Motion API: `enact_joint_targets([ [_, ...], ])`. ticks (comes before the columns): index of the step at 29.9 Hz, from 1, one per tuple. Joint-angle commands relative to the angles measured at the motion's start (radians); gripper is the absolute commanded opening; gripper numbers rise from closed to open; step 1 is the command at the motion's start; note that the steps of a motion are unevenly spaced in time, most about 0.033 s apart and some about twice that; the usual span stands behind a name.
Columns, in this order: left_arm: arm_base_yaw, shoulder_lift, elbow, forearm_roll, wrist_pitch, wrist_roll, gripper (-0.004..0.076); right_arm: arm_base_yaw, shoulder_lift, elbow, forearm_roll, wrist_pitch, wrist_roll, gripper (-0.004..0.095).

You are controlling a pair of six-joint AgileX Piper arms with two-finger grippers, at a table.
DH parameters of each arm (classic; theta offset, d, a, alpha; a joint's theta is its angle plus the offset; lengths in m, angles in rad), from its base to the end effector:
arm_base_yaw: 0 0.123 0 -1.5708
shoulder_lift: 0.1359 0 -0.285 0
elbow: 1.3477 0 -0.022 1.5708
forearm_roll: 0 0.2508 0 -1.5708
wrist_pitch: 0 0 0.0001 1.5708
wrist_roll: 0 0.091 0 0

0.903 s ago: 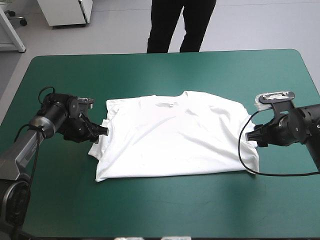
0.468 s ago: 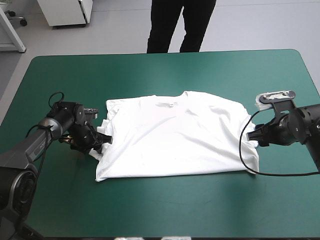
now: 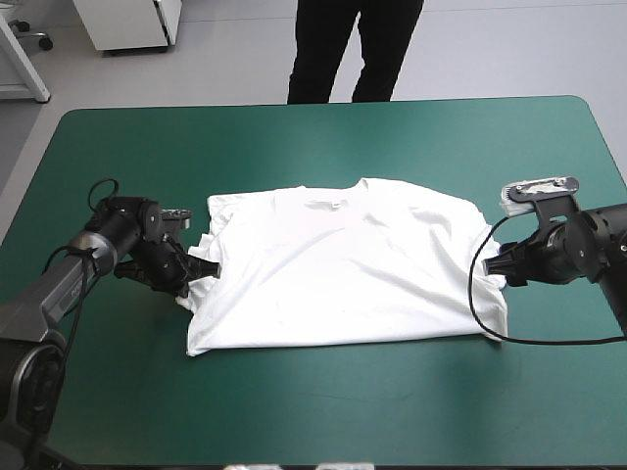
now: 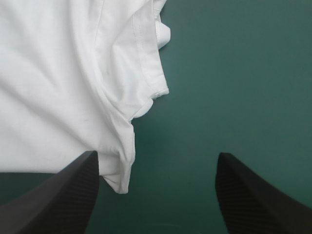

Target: Fold the cloth

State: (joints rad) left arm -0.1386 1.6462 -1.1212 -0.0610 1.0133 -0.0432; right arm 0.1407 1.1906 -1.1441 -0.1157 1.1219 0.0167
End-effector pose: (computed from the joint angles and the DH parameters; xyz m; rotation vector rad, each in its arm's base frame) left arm 0.3035 -0.0471 0.2250 0.1002 3.0241 -0.0974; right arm 0.2226 0.0220 0.3519 -0.1957 2.6360 -0.1021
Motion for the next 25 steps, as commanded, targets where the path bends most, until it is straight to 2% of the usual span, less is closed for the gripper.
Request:
enact_joint_targets([
  [1,-0.003,-0.125,-0.085,-0.047,0.04,0.011,-0.0009,0.0,-0.025,-0.031,-0.016,-0.032,-0.006,0.0644],
  [7,-0.057,-0.186,-0.125,-0.176,0.044,0.063,-0.0009,0.0,-0.025,-0.031,-0.014,-0.029,-0.006,0.0644],
  [14,-0.168,-0.103,-0.121,-0.176,-0.034,0.063,-0.0009,0.0,-0.025,-0.031,-0.01,-0.022,-0.006,0.0619],
  [25,-0.178,0.054,-0.121,-0.164,-0.08,0.063,-0.0008,0.0,-0.025,-0.031,-0.01,-0.018,-0.008,0.0617],
])
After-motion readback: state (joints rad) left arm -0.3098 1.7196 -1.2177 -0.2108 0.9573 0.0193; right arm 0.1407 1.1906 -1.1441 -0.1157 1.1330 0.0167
